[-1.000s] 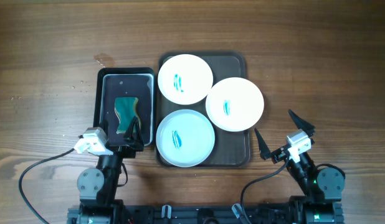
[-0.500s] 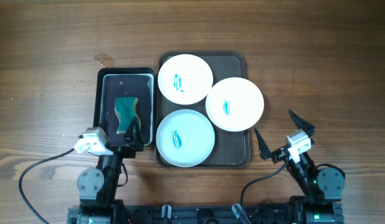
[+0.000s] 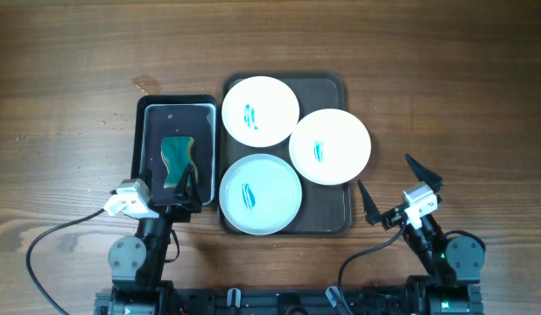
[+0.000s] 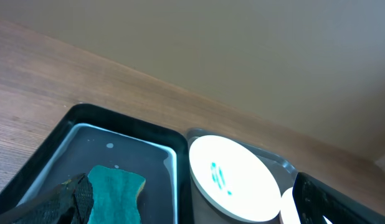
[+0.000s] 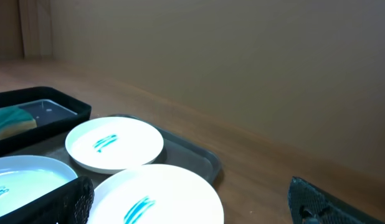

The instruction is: Clean dirty plates on tray and stack at the side

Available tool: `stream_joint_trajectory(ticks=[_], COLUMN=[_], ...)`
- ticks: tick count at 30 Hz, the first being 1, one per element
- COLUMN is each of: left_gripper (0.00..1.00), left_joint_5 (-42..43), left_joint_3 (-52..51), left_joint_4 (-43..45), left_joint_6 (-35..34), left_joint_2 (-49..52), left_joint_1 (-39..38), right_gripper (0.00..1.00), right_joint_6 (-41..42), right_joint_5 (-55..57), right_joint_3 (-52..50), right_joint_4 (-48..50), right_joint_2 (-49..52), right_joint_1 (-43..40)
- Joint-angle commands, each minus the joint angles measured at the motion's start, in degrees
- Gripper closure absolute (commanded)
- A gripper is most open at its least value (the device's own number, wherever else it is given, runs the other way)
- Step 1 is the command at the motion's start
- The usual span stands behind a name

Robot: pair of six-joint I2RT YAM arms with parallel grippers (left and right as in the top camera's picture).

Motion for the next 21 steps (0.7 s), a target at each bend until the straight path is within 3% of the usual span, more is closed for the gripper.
stream_joint_trajectory(ticks=[1,7,9,12,14,21], left_gripper=[0.0,0.0,0.0,0.0,0.0,0.0], left_joint_5=[-0.9,2.3,6.5,6.8,6.4,6.6], left_joint_3=[-0.6,-0.6,-0.6,0.5,2.8,25.6], left_joint_4=[0.1,0.9,6.2,12.5,12.1,-6.7], left_joint_6=[-0.2,-0.2,-0.1,-0.1,-0.1,0.1], left_joint_2=[-0.4,-0.4,-0.4,-0.4,0.2,15.7], left_joint_1=[-0.4,-0.3,-0.4,-0.3,-0.3,-0.3], right_gripper=[0.0,0.0,0.0,0.0,0.0,0.0], right_joint_6=[0.3,3.0,7.0,8.8,7.9,7.5], right_joint_5=[-0.2,-4.2,-6.2,-6.6,-6.5,-6.4], right_joint_3=[-0.1,-0.1,0.6,5.4,11.4,43.3], right_joint_4=[0.1,1.0,1.0,-1.7,-5.5,-27.0], right_joint_2=[-0.3,-0.3,-0.3,0.4,2.6,27.5], right_joint_1=[-0.1,-0.1,-0.1,-0.1,-0.1,-0.1])
